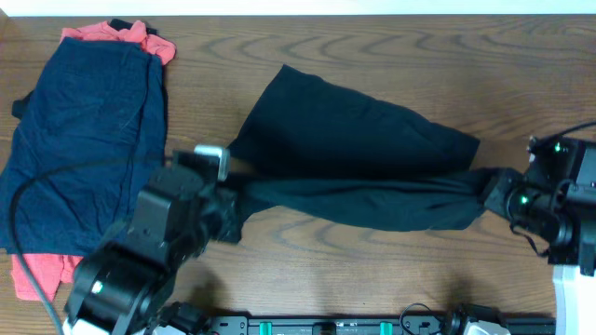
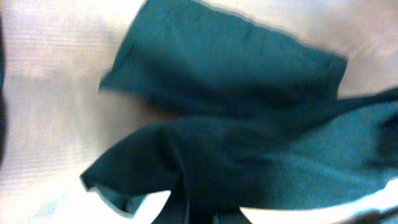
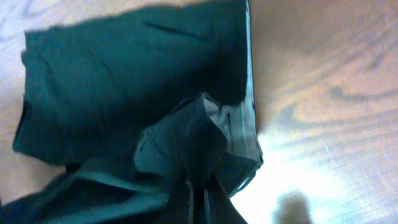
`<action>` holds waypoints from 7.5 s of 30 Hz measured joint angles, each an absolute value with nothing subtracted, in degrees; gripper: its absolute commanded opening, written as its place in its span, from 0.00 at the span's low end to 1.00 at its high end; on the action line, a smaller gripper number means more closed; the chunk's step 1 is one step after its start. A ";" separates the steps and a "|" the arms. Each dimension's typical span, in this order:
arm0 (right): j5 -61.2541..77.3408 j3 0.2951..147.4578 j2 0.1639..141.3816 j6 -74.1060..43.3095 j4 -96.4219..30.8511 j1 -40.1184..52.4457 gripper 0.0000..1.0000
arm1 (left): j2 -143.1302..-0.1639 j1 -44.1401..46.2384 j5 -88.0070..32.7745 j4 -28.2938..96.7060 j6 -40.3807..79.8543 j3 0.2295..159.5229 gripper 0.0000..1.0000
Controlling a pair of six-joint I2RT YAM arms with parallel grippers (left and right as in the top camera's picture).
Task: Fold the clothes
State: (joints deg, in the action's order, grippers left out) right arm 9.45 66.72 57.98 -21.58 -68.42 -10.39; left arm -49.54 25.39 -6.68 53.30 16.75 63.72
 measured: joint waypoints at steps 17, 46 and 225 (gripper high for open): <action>6.07 66.81 81.36 -22.11 -51.94 -11.33 0.01 | -89.65 25.39 -3.95 12.45 9.45 63.96 0.06; 3.92 66.83 101.62 -22.06 -32.27 -13.50 0.05 | -104.18 23.33 3.42 -9.15 8.62 63.96 0.57; 7.75 69.67 102.13 -9.87 -20.53 -9.39 0.87 | -120.77 12.23 -17.85 -4.40 -6.98 70.46 0.06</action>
State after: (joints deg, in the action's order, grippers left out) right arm 7.75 69.67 102.13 -9.87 -20.53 -9.39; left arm -120.77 12.23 -17.85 -4.40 -6.98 70.46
